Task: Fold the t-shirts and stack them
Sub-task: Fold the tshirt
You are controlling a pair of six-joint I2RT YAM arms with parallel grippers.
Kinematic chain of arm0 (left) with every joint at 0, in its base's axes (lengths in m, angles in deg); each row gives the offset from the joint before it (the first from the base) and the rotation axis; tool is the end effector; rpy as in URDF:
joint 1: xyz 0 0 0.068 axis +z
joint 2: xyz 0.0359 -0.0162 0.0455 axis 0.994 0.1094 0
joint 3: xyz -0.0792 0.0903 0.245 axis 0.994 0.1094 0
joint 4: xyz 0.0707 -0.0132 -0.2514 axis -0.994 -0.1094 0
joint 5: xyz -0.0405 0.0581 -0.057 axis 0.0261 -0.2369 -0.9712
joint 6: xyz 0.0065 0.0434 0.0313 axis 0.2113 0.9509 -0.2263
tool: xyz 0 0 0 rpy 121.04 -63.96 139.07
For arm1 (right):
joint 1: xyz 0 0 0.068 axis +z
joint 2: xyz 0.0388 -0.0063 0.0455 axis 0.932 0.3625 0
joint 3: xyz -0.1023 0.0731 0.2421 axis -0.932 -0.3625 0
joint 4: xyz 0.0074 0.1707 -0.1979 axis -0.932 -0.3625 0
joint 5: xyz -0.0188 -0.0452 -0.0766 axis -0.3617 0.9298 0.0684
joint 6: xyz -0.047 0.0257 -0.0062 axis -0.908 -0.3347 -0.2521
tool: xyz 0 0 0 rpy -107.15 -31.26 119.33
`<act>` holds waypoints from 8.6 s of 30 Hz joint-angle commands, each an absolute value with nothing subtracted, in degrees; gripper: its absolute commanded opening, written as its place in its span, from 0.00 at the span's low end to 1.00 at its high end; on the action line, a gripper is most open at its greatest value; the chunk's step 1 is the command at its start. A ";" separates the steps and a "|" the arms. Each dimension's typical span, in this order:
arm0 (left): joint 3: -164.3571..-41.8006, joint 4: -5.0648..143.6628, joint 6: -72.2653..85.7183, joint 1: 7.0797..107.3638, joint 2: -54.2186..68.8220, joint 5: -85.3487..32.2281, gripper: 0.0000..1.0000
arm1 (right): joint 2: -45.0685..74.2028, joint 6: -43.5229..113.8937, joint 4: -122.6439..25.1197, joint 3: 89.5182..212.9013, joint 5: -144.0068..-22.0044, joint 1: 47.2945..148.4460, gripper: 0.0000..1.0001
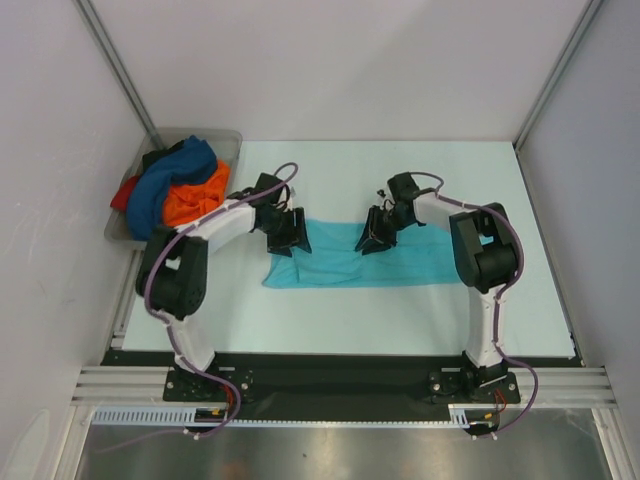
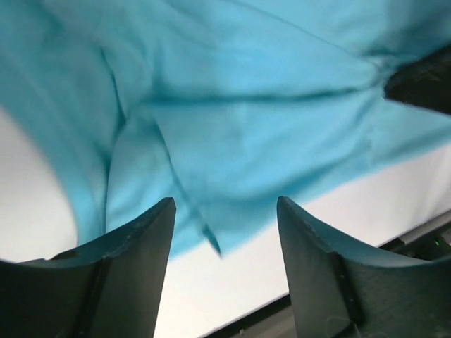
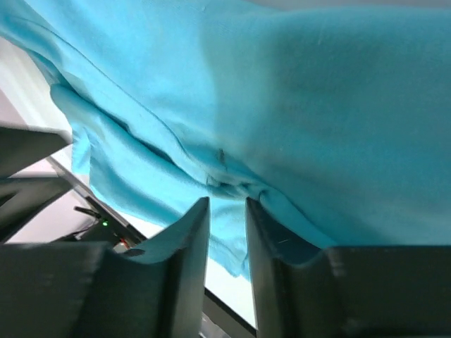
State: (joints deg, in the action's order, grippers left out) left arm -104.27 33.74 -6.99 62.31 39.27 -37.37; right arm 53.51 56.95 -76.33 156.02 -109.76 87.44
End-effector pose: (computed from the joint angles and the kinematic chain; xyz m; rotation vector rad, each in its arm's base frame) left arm 0.3466 -0.1483 0.1787 -0.0015 2.8400 -0.6618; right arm 0.3898 0.1530 0.1365 0.0725 2.8544 1.0329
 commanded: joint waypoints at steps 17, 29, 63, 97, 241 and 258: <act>-86.45 43.47 -8.85 61.84 25.06 -44.23 0.64 | 40.27 60.18 -67.95 140.70 -117.20 89.75 0.52; -88.30 43.91 -10.35 61.84 30.51 -48.53 0.46 | 44.49 58.26 -69.70 141.85 -115.09 90.45 0.47; -93.49 30.46 -7.44 63.07 27.00 -38.60 0.43 | 40.72 59.48 -73.47 144.13 -113.60 89.84 0.00; -94.89 36.00 -9.29 61.48 31.05 -35.17 0.41 | 40.44 55.00 -80.07 152.57 -105.60 93.35 0.47; -106.25 26.29 -5.59 63.33 29.55 -38.57 0.51 | 43.26 51.91 -84.67 156.44 -108.04 89.75 0.46; -102.63 43.73 -6.22 63.86 48.17 -40.90 0.32 | 58.82 56.76 -64.00 150.38 -122.03 86.68 0.08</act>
